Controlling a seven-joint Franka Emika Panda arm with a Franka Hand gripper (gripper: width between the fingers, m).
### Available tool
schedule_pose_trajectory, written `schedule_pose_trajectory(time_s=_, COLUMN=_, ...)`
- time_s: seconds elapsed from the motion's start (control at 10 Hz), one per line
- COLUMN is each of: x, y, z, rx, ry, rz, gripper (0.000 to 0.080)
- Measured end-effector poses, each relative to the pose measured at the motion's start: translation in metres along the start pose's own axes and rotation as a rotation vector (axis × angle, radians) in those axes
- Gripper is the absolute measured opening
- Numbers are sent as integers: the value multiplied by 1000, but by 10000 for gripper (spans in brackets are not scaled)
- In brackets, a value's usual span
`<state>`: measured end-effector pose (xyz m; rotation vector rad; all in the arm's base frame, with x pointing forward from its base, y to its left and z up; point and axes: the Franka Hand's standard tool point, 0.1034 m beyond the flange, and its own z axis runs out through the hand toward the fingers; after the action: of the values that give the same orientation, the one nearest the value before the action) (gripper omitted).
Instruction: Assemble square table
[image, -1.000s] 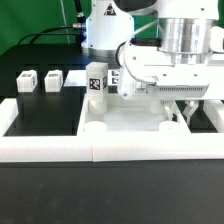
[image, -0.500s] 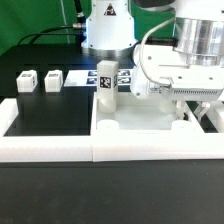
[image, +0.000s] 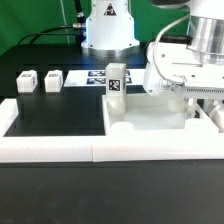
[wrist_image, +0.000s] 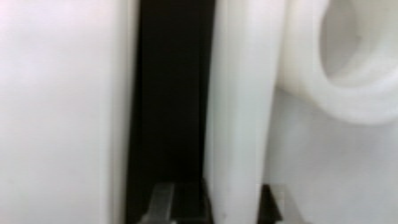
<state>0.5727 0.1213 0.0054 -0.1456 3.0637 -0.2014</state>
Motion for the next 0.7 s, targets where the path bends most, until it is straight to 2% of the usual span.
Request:
schedule_pose_trajectory(time_s=0.2, x=-2, y=-1, z=-1, rx=40, ry=27, rz=5, gripper=70)
schedule_pose_trajectory(time_s=0.4, x=-2, y=-3, z=0, rx=46, ry=31, rz=9, gripper=70)
schedule_pose_trajectory(time_s=0.5, x=-3, y=-9, z=0, rx=54, ry=32, rz=16, gripper=70)
schedule_pose_trajectory(time_s=0.6, x=-3, y=-15, z=0, rx=62, ry=33, rz=25, gripper=284)
schedule_pose_trajectory(time_s=0.7, x=-4, y=-21, z=-1, rx=70, ry=33, rz=32, gripper=284)
